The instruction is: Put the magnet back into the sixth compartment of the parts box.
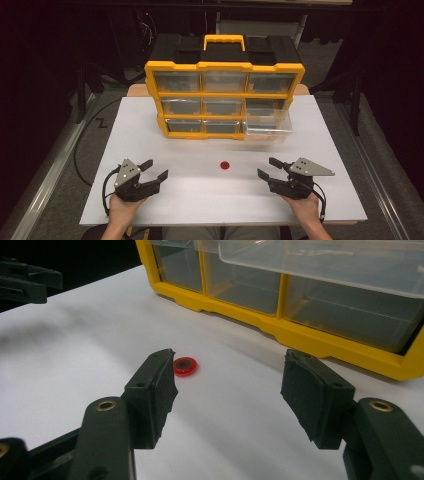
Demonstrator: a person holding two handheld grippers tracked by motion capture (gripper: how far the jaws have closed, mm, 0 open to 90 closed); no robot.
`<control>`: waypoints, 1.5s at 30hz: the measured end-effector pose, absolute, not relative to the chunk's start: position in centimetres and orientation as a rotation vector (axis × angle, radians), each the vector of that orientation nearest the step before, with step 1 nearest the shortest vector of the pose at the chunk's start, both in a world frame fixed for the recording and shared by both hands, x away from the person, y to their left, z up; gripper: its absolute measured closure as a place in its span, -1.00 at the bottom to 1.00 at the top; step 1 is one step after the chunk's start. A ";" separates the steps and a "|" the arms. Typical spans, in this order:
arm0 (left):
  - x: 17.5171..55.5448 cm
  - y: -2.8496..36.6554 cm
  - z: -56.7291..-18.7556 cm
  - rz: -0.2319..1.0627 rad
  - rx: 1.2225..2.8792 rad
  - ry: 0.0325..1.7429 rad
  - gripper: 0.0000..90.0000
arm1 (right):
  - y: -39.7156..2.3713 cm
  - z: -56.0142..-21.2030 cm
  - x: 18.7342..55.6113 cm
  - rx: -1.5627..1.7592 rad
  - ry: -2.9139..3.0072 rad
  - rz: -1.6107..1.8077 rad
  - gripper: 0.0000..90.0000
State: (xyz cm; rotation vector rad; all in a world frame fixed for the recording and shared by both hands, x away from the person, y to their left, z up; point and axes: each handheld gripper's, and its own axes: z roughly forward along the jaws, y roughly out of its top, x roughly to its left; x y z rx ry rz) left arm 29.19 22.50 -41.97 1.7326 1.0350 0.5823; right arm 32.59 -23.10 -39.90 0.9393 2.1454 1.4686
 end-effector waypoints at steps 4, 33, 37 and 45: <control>29.3 22.5 -42.0 0.584 1.732 1.039 -0.28 | -22.5 -39.9 32.8 0.929 2.154 1.474 -0.11; 29.2 22.6 -42.0 0.593 1.729 1.041 -0.31 | -18.6 -38.9 34.2 0.890 2.348 1.327 0.04; 29.2 22.6 -41.9 0.593 1.727 1.043 -0.31 | -18.0 -38.8 34.4 0.882 2.381 1.282 0.08; 29.2 22.7 -41.9 0.591 1.723 1.044 -0.32 | -16.8 -38.5 34.9 0.865 2.466 1.192 0.16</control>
